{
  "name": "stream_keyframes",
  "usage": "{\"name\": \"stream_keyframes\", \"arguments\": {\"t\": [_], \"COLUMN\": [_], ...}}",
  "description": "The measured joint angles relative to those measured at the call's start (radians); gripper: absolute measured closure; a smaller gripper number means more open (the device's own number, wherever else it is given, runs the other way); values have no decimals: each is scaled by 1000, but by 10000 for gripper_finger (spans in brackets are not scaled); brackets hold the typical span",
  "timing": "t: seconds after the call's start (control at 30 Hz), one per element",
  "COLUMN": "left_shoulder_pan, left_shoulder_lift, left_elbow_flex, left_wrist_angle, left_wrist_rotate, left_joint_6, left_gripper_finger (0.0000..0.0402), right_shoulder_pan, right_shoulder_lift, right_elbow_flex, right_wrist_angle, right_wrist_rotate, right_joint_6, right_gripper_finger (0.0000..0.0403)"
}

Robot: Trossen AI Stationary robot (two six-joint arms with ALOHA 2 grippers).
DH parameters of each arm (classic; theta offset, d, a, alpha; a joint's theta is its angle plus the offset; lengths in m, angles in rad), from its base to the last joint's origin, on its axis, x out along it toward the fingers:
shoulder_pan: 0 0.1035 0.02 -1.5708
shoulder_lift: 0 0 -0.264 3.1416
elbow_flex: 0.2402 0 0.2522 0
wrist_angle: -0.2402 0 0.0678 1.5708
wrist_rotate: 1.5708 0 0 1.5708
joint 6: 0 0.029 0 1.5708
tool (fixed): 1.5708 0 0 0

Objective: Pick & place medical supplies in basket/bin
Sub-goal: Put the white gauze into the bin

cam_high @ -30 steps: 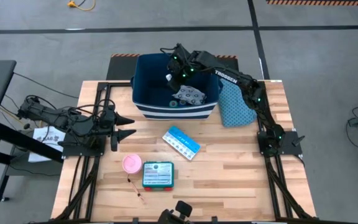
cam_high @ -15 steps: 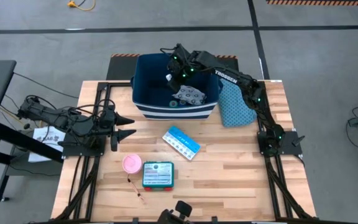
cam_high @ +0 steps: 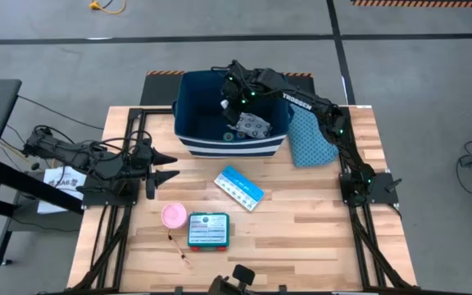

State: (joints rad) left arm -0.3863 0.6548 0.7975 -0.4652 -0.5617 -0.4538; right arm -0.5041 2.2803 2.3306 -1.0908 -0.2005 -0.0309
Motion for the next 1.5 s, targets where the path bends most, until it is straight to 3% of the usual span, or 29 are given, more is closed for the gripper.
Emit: {"name": "stream_keyframes", "arguments": {"t": [0.6,1.0,1.5], "left_shoulder_pan": [0,0,0], "left_shoulder_lift": [0,0,0], "left_elbow_flex": [0,0,0], "left_wrist_angle": [6,9,8], "left_wrist_rotate": [1,22,27], "left_joint_6": [0,-7,-12], "left_gripper_finger": [191,191,191], "right_shoulder_pan": [50,68,72], "right_shoulder_lift": [0,95,98], "right_elbow_flex": [0,0,0], "right_wrist_angle": [-52,-87,-95], "right_wrist_rotate": [51,48,49], "right_joint_6": [-101,-93,-110], "right_gripper_finger": [356,356,300]}}
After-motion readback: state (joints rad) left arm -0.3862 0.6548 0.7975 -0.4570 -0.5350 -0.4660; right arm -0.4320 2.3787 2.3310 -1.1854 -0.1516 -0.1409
